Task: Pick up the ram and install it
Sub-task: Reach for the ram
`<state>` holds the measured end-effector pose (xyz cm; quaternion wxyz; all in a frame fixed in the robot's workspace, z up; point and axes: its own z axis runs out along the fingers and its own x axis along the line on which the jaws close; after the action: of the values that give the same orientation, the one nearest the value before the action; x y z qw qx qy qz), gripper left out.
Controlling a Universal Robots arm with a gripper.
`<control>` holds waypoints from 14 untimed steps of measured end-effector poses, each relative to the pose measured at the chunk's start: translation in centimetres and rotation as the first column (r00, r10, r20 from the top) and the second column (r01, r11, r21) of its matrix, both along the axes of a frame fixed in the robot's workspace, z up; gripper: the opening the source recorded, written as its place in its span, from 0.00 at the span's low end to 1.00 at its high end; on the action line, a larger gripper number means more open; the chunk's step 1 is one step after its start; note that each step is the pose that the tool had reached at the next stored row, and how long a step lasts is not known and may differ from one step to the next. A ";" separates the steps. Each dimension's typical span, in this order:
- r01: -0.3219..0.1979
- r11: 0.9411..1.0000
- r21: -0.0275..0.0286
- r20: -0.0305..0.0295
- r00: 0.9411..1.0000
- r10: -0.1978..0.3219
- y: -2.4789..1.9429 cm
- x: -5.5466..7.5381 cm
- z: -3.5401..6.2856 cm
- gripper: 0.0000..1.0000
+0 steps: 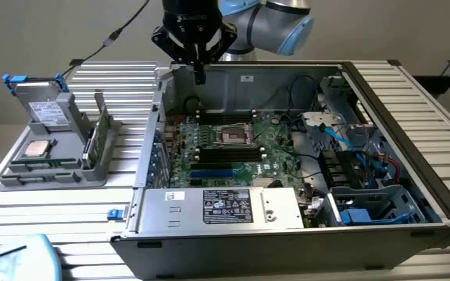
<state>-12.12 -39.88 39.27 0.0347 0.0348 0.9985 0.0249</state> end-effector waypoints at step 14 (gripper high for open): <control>0.000 1.000 0.000 0.001 1.000 0.000 0.00 -0.7 0.01 0.10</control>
<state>-12.86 -39.88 39.28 0.0354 0.0348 0.9985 0.0248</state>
